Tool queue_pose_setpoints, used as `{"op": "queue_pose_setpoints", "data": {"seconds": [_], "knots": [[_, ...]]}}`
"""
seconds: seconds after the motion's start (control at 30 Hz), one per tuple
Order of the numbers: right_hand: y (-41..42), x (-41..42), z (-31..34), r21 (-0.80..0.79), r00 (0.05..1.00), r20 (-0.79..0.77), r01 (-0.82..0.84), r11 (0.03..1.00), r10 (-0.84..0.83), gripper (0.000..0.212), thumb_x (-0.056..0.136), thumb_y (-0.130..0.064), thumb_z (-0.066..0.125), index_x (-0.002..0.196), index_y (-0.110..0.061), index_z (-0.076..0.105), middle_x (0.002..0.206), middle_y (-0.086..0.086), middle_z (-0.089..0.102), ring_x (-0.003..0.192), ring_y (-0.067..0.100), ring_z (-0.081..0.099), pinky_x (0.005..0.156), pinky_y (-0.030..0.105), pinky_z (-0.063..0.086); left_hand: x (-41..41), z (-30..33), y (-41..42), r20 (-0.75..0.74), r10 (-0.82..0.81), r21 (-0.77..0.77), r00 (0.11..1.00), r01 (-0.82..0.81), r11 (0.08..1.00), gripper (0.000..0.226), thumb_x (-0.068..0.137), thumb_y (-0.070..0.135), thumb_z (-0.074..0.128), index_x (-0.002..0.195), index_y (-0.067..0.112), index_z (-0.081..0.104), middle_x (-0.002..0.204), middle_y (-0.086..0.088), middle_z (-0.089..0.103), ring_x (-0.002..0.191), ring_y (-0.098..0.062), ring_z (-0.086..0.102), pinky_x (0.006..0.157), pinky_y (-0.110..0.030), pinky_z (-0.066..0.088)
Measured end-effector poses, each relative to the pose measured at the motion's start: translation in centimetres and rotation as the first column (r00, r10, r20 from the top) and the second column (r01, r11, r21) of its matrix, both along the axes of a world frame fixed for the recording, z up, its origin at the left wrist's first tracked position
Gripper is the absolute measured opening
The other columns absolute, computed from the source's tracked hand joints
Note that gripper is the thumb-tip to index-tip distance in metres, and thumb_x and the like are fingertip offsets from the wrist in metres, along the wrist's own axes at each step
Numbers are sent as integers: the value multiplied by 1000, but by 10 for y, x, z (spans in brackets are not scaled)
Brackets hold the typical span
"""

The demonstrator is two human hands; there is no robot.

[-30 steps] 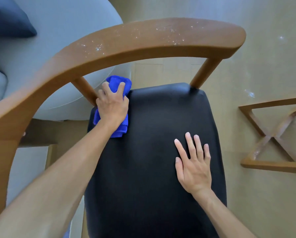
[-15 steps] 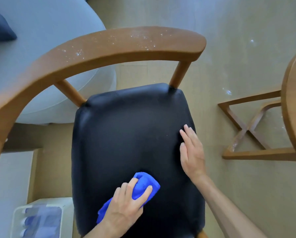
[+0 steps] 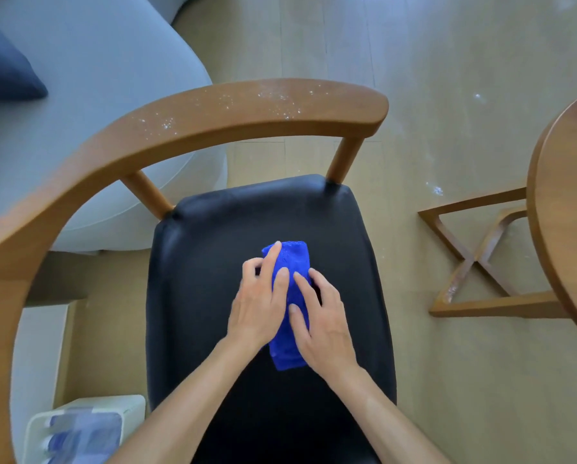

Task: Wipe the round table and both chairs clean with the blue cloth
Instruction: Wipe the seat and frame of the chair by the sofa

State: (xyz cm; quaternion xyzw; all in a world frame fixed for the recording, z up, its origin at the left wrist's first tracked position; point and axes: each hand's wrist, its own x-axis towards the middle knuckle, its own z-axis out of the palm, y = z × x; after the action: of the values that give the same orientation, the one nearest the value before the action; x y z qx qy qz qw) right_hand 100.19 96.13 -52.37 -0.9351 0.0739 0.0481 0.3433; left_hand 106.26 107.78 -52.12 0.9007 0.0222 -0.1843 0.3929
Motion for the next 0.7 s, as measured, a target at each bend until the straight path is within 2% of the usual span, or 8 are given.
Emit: {"op": "queue_pose_setpoints", "data": {"seconds": [0.07,0.13,0.23,0.3,0.37,0.47,0.57,0.7], "knots": [[14,14,-1,-88,1000,-11,-5,996,4,54,91,-31,56,141,-15,46,150,16,35,133,30,39,107,43,38,9,-4,26,104,11,102,995,-21,995,48,97,42,33,145,38,33,135,11,36,118,-15,45,94,-37,43],[35,29,-2,-178,998,-51,24,984,-33,65,88,-43,56,146,-19,38,153,19,27,135,36,35,107,45,37,14,-15,62,156,-18,344,988,-37,938,48,98,37,38,146,32,35,150,-2,31,138,-23,28,108,-48,32],[71,46,-6,-289,979,-137,109,951,-154,79,77,-56,65,144,-21,41,150,24,32,128,43,43,92,48,46,6,-34,113,51,-55,536,997,19,844,53,99,40,34,151,33,26,160,-7,14,147,-26,8,116,-52,17],[84,48,-10,-341,979,-165,54,938,-117,71,77,-50,69,139,-24,48,145,24,40,119,43,51,79,44,50,-4,-49,130,14,-95,576,995,70,815,56,99,40,37,152,31,23,162,-6,8,148,-26,2,116,-53,15],[81,43,-20,-395,990,-138,-89,914,37,41,91,-27,54,132,-27,53,140,21,48,112,41,56,70,40,50,-7,-60,132,14,-142,605,990,104,790,57,99,41,35,153,27,20,162,-9,7,148,-30,1,116,-56,14],[61,26,-40,-494,926,11,-322,807,376,59,91,-1,13,123,-25,56,138,17,50,109,41,54,68,39,46,-9,-70,127,66,-138,626,988,66,777,63,93,44,25,152,21,19,160,-14,12,147,-36,7,113,-61,14],[18,25,-43,-587,729,95,-509,630,678,62,82,4,18,120,-26,57,138,13,51,107,41,53,67,40,45,-13,-78,128,115,-137,638,984,32,769,64,92,43,25,151,19,24,160,-14,11,147,-36,8,111,-63,16],[-36,67,-29,-489,899,200,-253,835,389,62,59,11,47,108,-20,70,126,14,60,94,41,58,60,42,48,-11,-84,125,125,-161,643,979,44,765,64,92,43,25,152,21,21,161,-13,8,147,-35,6,113,-62,14]]}}
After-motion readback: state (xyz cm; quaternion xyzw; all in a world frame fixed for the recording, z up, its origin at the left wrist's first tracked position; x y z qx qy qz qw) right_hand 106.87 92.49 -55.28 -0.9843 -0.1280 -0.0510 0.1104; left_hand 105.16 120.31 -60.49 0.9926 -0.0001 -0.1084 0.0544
